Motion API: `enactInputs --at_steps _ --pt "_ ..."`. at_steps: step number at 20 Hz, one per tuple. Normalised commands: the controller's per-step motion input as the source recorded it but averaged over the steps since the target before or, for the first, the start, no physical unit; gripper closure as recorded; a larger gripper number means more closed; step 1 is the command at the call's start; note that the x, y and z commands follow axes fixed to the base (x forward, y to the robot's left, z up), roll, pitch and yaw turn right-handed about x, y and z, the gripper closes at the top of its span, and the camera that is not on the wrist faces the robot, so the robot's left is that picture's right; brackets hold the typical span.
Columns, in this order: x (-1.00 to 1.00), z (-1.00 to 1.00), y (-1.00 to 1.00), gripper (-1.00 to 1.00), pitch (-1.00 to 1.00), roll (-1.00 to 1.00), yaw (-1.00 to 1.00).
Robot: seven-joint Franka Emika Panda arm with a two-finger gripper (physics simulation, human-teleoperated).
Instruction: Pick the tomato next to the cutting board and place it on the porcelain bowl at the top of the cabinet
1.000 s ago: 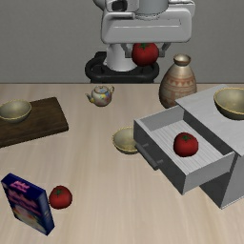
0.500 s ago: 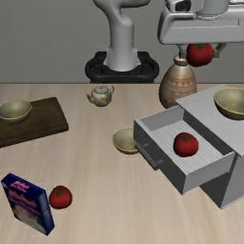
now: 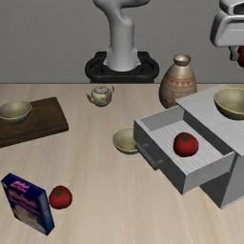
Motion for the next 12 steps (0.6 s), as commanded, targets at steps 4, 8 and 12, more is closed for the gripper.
enactInputs --at_steps 4,8,12 --pt "0.0 0.0 -0.5 1.0 0.0 0.0 0.0" --pt "0.0 0.0 0.0 1.0 0.0 0.0 0.0" --pt "0.25 -0.75 0.0 1.0 0.0 0.0 0.0"
